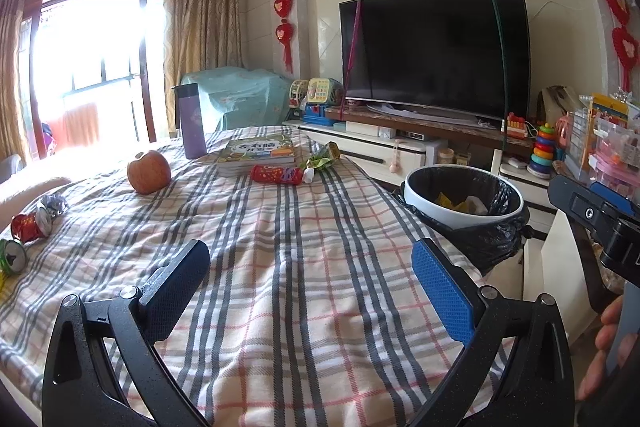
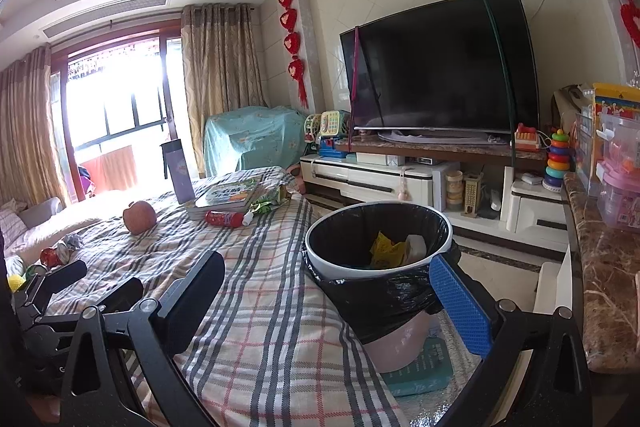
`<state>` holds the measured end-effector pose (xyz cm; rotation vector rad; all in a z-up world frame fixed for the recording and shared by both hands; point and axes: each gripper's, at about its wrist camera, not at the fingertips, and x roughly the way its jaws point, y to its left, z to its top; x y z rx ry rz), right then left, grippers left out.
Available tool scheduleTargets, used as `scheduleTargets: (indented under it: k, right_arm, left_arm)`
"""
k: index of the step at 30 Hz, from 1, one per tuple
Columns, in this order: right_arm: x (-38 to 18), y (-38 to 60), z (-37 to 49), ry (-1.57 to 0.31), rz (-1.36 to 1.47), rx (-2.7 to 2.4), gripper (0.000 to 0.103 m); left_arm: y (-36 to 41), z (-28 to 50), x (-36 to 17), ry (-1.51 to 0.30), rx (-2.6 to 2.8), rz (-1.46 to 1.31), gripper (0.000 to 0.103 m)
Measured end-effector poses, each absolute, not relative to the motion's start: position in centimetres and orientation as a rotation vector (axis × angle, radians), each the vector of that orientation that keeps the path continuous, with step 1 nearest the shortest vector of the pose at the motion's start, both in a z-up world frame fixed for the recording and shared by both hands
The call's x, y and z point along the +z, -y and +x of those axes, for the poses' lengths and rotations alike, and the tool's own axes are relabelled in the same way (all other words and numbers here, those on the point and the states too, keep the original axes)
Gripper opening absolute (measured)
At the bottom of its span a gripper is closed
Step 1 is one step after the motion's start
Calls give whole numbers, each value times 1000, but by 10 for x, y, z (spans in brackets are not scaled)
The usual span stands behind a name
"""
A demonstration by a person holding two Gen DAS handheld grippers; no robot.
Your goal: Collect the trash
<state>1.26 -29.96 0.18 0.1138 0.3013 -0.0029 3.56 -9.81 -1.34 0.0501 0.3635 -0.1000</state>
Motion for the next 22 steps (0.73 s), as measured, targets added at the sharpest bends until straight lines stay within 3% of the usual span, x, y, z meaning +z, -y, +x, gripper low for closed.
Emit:
scheduleTargets:
  k: [22]
  right_arm:
    - [-1, 291, 25, -335, 129, 18, 103]
  left_arm:
    - [89, 46, -17, -399, -110, 11, 103]
